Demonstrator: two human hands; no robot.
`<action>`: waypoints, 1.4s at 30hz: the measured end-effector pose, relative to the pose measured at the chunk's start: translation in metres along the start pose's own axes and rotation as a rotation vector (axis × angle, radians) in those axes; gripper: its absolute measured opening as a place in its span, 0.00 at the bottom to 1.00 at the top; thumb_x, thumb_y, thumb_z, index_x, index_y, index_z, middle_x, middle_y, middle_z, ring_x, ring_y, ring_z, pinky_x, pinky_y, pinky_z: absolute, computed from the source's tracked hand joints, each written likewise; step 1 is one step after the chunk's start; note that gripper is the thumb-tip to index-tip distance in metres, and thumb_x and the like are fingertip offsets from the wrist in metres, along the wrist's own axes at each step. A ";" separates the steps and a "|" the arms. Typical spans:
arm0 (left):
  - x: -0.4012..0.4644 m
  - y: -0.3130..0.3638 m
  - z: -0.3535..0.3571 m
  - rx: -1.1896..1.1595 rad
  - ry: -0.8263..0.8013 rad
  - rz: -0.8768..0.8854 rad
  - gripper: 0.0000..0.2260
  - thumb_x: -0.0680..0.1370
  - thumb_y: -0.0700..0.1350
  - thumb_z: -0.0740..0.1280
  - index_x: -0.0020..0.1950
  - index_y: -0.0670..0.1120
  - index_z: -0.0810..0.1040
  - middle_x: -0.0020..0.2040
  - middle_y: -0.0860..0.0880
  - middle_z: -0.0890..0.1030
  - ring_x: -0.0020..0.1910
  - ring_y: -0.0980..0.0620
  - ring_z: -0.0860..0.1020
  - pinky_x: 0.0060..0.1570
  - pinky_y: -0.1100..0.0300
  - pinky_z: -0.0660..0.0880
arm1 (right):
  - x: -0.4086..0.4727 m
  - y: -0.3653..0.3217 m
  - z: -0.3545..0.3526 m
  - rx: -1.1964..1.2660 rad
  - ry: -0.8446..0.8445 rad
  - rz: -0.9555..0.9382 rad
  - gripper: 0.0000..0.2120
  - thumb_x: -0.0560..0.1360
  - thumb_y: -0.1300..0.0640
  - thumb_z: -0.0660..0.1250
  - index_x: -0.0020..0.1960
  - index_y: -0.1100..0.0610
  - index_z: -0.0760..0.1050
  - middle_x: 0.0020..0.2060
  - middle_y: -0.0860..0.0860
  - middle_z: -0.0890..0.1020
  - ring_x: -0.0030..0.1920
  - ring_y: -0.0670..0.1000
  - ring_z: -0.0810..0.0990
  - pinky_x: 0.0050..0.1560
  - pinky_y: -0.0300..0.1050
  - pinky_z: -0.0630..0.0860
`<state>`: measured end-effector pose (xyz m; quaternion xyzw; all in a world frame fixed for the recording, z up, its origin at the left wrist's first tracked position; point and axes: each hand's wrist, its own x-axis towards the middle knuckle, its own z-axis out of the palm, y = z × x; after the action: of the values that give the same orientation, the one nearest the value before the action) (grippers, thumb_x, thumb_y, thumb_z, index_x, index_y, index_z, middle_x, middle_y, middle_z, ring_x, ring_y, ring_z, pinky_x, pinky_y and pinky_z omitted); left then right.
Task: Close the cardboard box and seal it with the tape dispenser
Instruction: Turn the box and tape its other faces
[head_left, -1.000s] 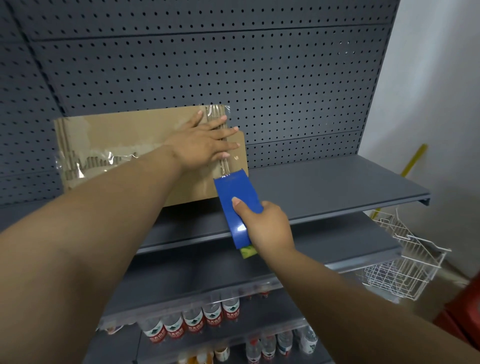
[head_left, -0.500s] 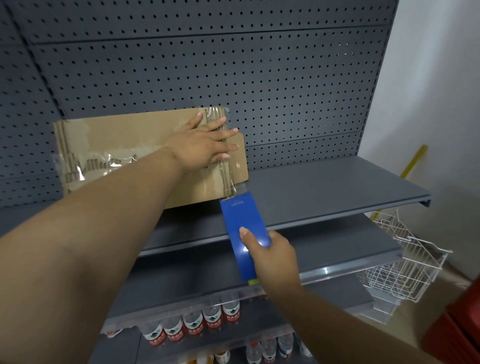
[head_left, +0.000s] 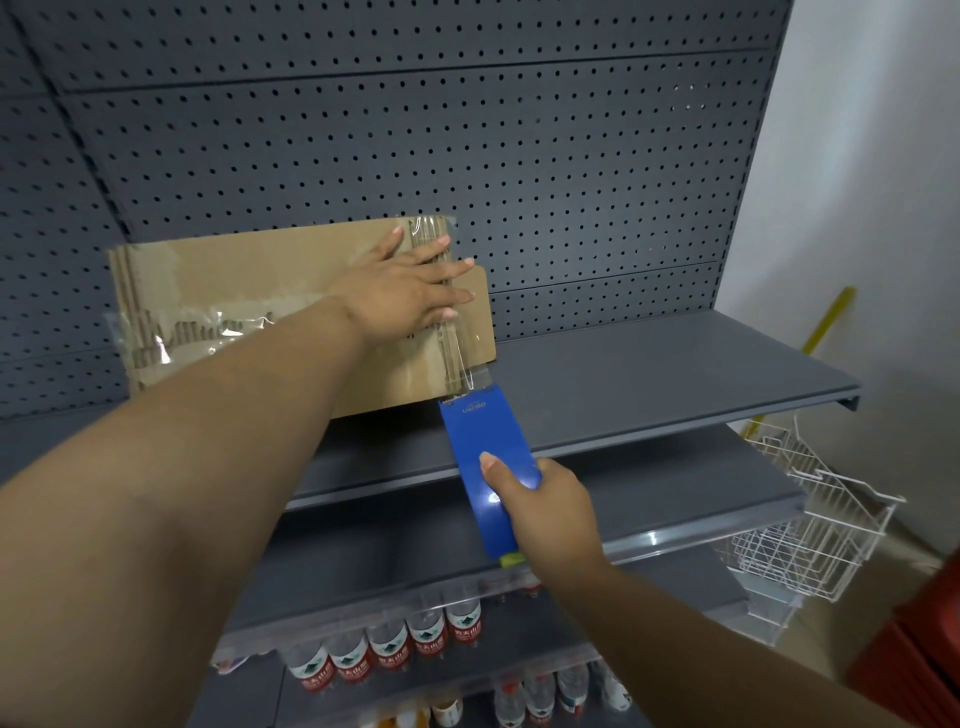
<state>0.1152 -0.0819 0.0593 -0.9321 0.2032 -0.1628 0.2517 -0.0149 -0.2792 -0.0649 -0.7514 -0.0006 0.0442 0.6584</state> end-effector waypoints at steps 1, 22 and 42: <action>0.000 0.000 0.000 -0.003 -0.004 -0.003 0.20 0.81 0.56 0.47 0.72 0.59 0.61 0.76 0.58 0.50 0.76 0.52 0.42 0.71 0.45 0.37 | 0.001 0.001 0.000 -0.004 -0.002 0.000 0.14 0.74 0.44 0.66 0.39 0.54 0.72 0.35 0.49 0.77 0.33 0.47 0.76 0.20 0.29 0.66; 0.001 0.004 0.008 0.195 0.149 0.053 0.31 0.74 0.68 0.38 0.68 0.62 0.68 0.76 0.51 0.56 0.76 0.48 0.48 0.66 0.33 0.35 | 0.014 0.002 0.006 -0.012 0.025 -0.025 0.14 0.72 0.45 0.68 0.34 0.52 0.72 0.32 0.47 0.78 0.32 0.45 0.77 0.23 0.31 0.67; 0.012 -0.006 0.004 0.317 0.203 0.090 0.37 0.72 0.69 0.44 0.57 0.40 0.74 0.61 0.40 0.75 0.71 0.42 0.63 0.72 0.44 0.45 | 0.020 -0.005 -0.001 -0.044 0.060 -0.110 0.22 0.72 0.47 0.69 0.27 0.50 0.62 0.15 0.40 0.69 0.19 0.39 0.67 0.22 0.29 0.61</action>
<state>0.1287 -0.0811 0.0612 -0.8496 0.2406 -0.2745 0.3808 0.0053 -0.2779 -0.0613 -0.7655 -0.0231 -0.0146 0.6428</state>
